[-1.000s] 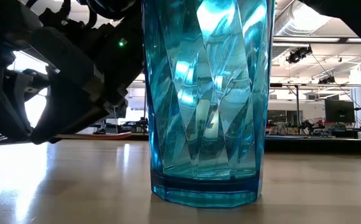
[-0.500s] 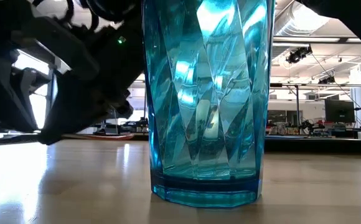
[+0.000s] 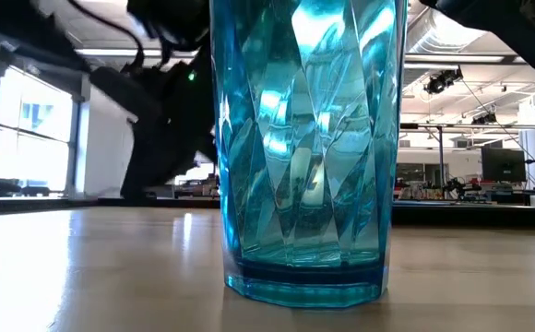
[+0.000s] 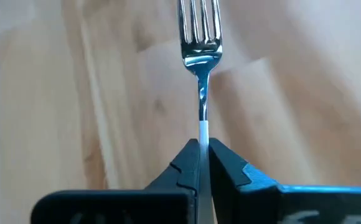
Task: Pick and place plate/cup/fork/spoon on tray
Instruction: Put the orange fork on the green serving tray to the left of the orange spoon
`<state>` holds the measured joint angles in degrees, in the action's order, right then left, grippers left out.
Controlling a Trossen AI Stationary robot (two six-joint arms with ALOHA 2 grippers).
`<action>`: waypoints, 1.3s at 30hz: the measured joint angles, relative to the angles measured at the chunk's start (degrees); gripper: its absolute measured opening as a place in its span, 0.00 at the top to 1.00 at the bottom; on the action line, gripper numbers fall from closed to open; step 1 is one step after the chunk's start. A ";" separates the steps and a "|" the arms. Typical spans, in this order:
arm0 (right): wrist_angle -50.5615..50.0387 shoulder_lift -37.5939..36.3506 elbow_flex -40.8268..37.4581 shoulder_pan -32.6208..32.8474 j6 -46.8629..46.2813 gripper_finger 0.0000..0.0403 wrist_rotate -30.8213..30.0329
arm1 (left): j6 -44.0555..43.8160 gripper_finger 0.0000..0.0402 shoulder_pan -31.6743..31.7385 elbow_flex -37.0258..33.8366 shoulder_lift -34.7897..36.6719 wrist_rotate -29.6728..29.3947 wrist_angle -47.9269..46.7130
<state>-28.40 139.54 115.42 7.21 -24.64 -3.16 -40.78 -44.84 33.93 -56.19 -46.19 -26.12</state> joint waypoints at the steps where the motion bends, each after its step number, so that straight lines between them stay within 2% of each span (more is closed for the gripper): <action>1: -0.68 -0.77 0.00 -0.16 0.02 0.98 -1.21 | 1.34 0.74 0.04 0.00 1.79 -2.24 -0.15; 6: -8.57 -5.65 0.00 -1.35 0.16 0.98 -9.13 | 5.60 0.74 0.07 0.00 8.66 -10.30 -0.62; 12: -19.18 -9.93 0.00 -2.37 -2.20 0.98 -20.76 | 5.44 0.74 0.06 -0.02 10.75 -10.78 -1.00; 20: -21.85 -18.19 -0.04 -4.71 -1.88 0.98 -23.87 | 4.90 0.74 0.09 -1.46 8.71 -9.84 -0.90; 25: -23.35 -19.32 -1.33 -6.36 0.01 0.98 -25.33 | 3.95 0.74 0.00 -2.42 8.04 -9.82 -0.86; 28: -18.87 -20.62 -9.56 -8.18 -1.40 0.98 -25.10 | 1.82 0.74 -0.50 -3.28 7.75 -9.81 -1.13; 34: 11.42 -29.88 -37.24 -12.93 -6.41 0.98 -16.37 | -0.10 0.74 -1.76 -4.70 7.03 -10.20 -0.96; 39: 27.99 -36.45 -52.47 -16.77 -14.71 0.98 -20.53 | 0.28 0.74 0.10 -5.12 7.04 -16.07 -0.65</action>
<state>-0.41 103.10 62.95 -9.56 -39.36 -23.69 -40.50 -44.74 28.82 -49.15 -62.25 -26.77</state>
